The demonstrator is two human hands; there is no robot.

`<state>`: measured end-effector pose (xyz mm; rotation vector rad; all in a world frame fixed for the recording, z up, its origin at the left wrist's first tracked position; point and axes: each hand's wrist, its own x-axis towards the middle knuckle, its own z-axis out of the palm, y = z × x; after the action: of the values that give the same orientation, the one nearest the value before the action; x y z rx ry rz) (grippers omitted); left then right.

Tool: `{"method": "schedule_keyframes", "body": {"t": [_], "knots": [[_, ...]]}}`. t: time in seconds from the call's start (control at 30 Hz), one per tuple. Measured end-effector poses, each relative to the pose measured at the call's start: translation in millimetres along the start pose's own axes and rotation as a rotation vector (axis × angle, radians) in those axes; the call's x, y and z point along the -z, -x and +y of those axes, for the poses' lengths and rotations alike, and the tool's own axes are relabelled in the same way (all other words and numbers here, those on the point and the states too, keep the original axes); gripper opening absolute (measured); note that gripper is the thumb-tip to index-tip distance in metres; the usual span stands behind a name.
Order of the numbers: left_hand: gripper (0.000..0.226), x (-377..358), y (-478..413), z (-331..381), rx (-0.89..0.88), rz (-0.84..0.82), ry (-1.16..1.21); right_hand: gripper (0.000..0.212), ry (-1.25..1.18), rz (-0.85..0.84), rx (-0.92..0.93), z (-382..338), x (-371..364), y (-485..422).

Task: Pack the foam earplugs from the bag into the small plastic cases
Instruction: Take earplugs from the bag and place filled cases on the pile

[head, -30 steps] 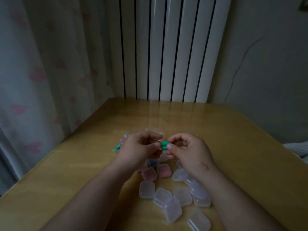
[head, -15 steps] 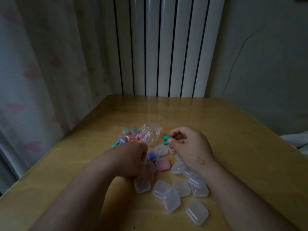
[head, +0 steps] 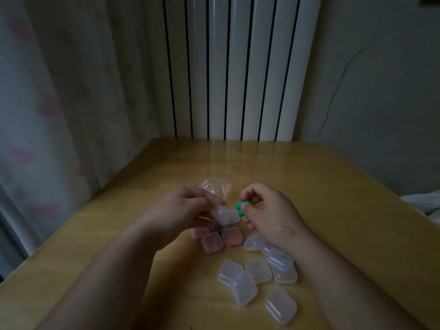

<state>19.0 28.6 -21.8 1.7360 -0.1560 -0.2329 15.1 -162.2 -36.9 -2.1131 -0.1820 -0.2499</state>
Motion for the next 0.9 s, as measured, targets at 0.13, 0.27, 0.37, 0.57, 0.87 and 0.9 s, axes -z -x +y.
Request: {"method": "schedule_keyframes", "body": {"t": [0.13, 0.27, 0.37, 0.57, 0.87, 0.9], "knots": [[0.023, -2, -5, -7, -0.038, 0.03, 0.166, 0.021, -0.082, -0.082, -0.081, -10, 7, 4], [0.026, -10, -9, -9, -0.134, 0.132, 0.282, 0.015, -0.355, -0.133, -0.207, -15, 9, 6], [0.027, -13, -11, -11, -0.163, 0.159, 0.3, 0.013, -0.499, -0.138, -0.258, -14, 8, 6], [0.027, -17, -12, -14, -0.155, 0.127, 0.337, 0.009, -0.539, -0.1, -0.294, -9, 1, 5], [0.049, -18, -6, -13, -0.266, 0.12, -0.183, 0.002, -0.302, -0.003, -0.149, -11, -2, 7], [0.047, -18, -6, -13, -0.279, 0.12, -0.186, 0.003, -0.32, 0.014, -0.137, -11, -1, 7]]}}
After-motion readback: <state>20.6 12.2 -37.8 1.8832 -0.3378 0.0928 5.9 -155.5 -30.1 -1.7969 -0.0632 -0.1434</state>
